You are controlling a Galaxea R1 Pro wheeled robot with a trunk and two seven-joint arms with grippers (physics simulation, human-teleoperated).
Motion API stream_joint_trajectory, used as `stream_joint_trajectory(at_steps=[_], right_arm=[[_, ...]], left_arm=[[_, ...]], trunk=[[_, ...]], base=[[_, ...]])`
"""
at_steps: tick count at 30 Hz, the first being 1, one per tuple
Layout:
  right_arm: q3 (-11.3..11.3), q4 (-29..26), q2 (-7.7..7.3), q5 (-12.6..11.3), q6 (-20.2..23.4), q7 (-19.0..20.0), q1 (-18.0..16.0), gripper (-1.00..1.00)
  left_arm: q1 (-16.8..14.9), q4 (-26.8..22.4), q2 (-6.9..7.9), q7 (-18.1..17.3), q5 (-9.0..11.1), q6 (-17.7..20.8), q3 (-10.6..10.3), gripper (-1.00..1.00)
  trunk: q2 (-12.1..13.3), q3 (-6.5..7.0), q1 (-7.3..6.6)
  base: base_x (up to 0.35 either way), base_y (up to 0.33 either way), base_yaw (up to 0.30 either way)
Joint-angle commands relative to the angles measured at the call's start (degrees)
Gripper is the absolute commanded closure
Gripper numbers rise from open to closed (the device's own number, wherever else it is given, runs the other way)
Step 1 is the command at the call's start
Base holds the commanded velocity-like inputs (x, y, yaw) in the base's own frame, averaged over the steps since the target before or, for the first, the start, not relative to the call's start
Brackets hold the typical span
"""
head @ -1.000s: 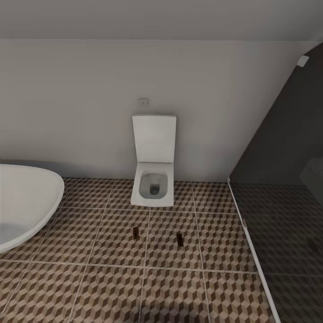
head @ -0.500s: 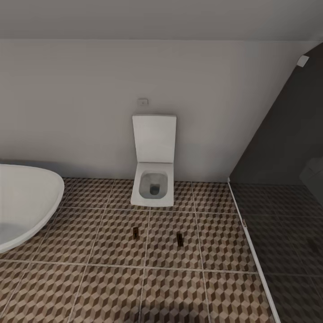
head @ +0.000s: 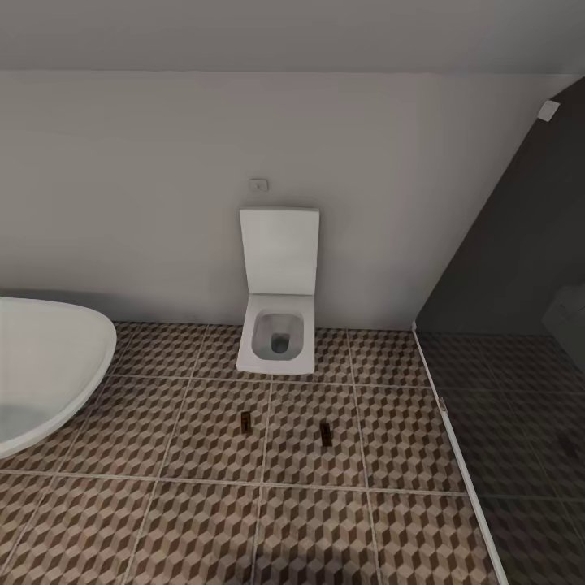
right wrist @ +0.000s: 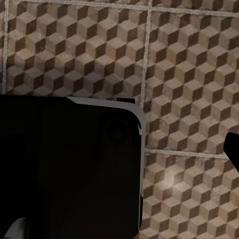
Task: Take the four mousetraps from the cabinet in the bathroom and place them on the bathroom floor. Make sure all four end up on the same floor surface, and ensure that at least two of them are either under or directly next to the same bathroom sink.
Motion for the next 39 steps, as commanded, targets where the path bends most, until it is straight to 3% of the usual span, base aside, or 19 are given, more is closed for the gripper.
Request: stream_joint_trajectory(at_steps=[1, 39], right_arm=[[0.17, 0.05, -0.02, -0.22, -0.19, 0.22, -0.03, -1.00], [0.18, 0.05, -0.02, -0.22, -0.19, 0.22, -0.03, -1.00]], left_arm=[[-0.07, 0.18, -0.03, 0.25, 0.15, -0.25, -0.49, -1.00], [-0.07, 0.18, -0.04, 0.25, 0.15, -0.25, -0.49, -1.00]], trunk=[[-0.09, -0.08, 0.03], [-0.09, -0.08, 0.03]], base=[[0.000, 0.000, 0.000], [0.000, 0.000, 0.000]])
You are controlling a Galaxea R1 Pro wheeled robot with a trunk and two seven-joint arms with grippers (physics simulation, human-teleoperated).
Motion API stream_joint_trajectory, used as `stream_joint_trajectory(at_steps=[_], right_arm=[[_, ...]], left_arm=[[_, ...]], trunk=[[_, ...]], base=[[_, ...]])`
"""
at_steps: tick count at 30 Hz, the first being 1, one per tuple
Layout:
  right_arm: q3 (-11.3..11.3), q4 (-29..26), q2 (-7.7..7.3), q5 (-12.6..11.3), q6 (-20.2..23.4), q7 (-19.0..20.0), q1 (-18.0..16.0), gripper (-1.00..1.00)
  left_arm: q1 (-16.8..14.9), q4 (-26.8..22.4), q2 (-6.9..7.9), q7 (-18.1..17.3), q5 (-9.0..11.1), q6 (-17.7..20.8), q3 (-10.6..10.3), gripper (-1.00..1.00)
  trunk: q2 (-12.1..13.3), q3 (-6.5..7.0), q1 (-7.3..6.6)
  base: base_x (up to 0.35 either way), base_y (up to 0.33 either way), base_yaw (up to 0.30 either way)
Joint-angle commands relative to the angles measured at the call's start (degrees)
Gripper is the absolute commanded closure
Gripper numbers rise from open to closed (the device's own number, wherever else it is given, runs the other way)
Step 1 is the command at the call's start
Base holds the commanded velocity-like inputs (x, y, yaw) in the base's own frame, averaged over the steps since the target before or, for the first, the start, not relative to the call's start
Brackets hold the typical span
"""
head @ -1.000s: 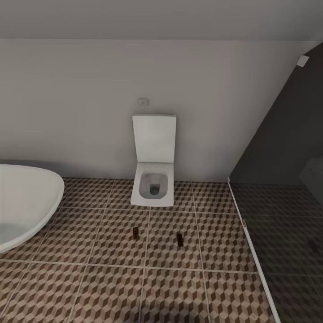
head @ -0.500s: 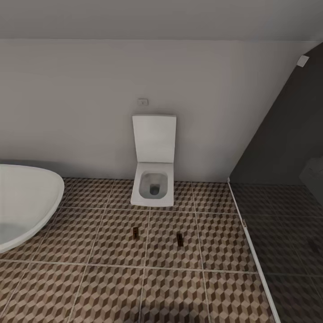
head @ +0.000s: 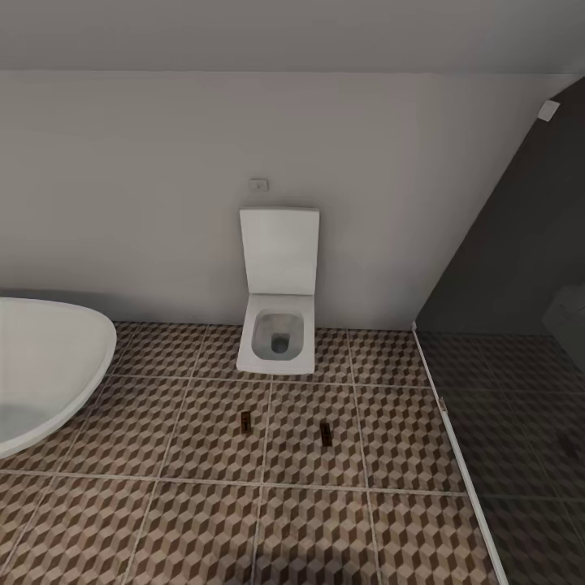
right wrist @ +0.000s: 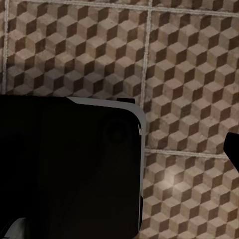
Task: Take the four mousetraps from the cabinet in the bathroom and place them on the bathroom floor. Make sure all four end up on the same floor surface, and ensure that at least two of them are either under or directly next to the same bathroom sink.
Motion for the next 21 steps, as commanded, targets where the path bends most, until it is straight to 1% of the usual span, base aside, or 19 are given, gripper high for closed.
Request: stream_joint_trajectory(at_steps=[1, 21], right_arm=[[0.16, 0.05, -0.02, -0.22, -0.19, 0.22, -0.03, -1.00], [0.16, 0.06, -0.02, -0.22, -0.19, 0.22, -0.03, -1.00]], left_arm=[[-0.07, 0.18, -0.03, 0.25, 0.15, -0.25, -0.49, -1.00], [-0.07, 0.18, -0.01, 0.25, 0.15, -0.25, -0.49, -1.00]], trunk=[[-0.09, -0.08, 0.03], [-0.09, -0.08, 0.03]], base=[[0.000, 0.000, 0.000], [0.000, 0.000, 0.000]])
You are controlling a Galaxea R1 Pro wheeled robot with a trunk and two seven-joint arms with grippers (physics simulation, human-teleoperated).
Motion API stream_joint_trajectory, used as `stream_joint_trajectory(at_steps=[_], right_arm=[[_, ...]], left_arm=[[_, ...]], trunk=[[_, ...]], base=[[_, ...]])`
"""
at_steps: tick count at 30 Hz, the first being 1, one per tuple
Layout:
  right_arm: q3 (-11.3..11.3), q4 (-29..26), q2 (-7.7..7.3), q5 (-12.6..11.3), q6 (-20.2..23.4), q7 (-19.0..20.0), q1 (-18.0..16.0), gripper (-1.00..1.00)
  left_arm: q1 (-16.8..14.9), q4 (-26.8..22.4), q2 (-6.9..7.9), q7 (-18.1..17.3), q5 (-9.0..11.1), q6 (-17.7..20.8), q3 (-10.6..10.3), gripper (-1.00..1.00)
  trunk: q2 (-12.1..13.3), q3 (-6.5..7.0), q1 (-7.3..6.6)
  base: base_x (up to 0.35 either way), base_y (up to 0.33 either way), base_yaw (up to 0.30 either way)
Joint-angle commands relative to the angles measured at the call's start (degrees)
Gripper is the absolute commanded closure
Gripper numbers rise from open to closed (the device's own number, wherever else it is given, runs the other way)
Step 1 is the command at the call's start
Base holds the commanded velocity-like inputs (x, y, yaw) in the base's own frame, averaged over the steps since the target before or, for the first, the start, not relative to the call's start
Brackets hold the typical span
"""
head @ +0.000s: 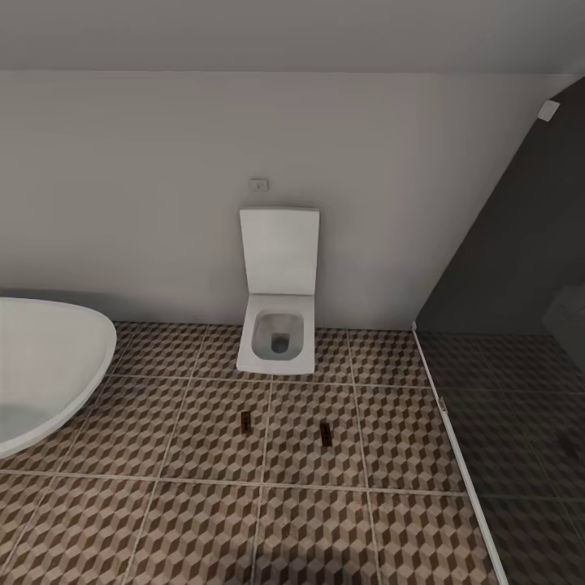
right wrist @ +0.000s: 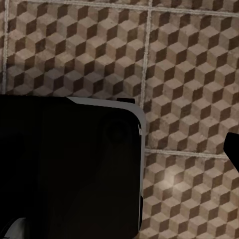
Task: Take the four mousetraps from the cabinet in the bathroom and place them on the bathroom floor. Make sure all four end up on the same floor surface, and ensure that at least two of them are either under or directly next to the same bathroom sink.
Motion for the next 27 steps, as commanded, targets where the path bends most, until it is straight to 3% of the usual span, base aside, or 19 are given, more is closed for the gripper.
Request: stream_joint_trajectory(at_steps=[1, 27], right_arm=[[0.16, 0.05, -0.02, -0.22, -0.19, 0.22, -0.03, -1.00], [0.16, 0.05, -0.02, -0.22, -0.19, 0.22, -0.03, -1.00]], left_arm=[[-0.07, 0.18, -0.03, 0.25, 0.15, -0.25, -0.49, -1.00], [-0.06, 0.18, -0.03, 0.25, 0.15, -0.25, -0.49, -1.00]], trunk=[[-0.09, -0.08, 0.03], [-0.09, -0.08, 0.03]], base=[[0.000, 0.000, 0.000], [0.000, 0.000, 0.000]])
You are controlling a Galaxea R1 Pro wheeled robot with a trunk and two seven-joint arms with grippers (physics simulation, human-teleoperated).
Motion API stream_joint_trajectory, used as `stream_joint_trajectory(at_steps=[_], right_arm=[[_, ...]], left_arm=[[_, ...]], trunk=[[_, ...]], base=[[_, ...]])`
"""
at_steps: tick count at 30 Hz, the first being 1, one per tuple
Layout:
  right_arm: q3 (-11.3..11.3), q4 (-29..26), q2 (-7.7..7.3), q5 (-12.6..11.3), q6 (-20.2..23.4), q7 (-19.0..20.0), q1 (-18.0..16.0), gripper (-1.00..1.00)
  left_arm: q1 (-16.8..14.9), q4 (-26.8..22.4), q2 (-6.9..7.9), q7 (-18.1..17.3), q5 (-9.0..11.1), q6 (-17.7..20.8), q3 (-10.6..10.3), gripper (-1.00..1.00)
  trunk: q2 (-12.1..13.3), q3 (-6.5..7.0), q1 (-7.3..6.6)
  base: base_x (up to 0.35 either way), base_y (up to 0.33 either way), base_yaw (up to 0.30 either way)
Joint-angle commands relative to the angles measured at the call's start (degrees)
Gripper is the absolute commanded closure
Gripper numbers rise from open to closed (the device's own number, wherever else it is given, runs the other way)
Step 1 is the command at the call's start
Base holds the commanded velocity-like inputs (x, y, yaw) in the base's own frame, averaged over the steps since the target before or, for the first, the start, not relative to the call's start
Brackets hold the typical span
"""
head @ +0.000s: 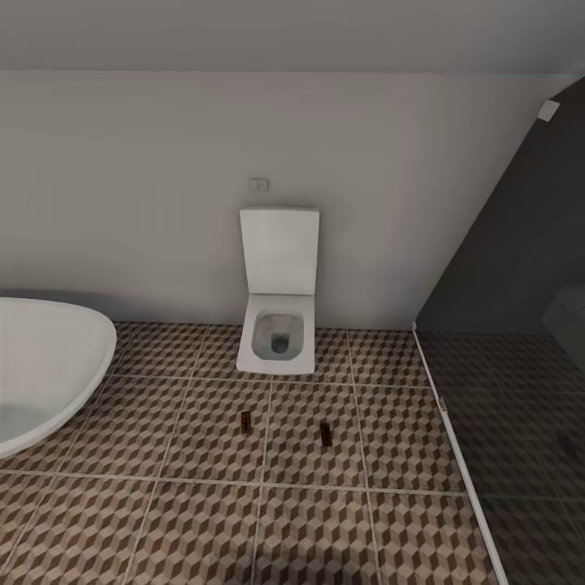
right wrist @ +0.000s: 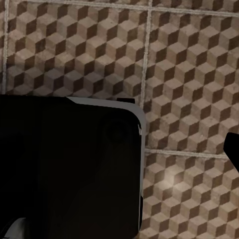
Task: Take the four mousetraps from the cabinet in the bathroom and place them on the bathroom floor. Make sure all four end up on the same floor surface, and ensure that at least two of them are either under or directly next to the same bathroom sink.
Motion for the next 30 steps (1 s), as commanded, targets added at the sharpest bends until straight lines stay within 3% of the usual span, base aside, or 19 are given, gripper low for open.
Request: stream_joint_trajectory(at_steps=[1, 30], right_arm=[[0.16, 0.05, -0.02, -0.22, -0.19, 0.22, -0.03, -1.00], [0.15, 0.05, -0.02, -0.22, -0.19, 0.22, -0.03, -1.00]], left_arm=[[-0.07, 0.18, -0.03, 0.25, 0.15, -0.25, -0.49, -1.00], [-0.07, 0.18, -0.05, 0.25, 0.15, -0.25, -0.49, -1.00]], trunk=[[-0.09, -0.08, 0.03], [-0.09, -0.08, 0.03]], base=[[0.000, 0.000, 0.000], [0.000, 0.000, 0.000]])
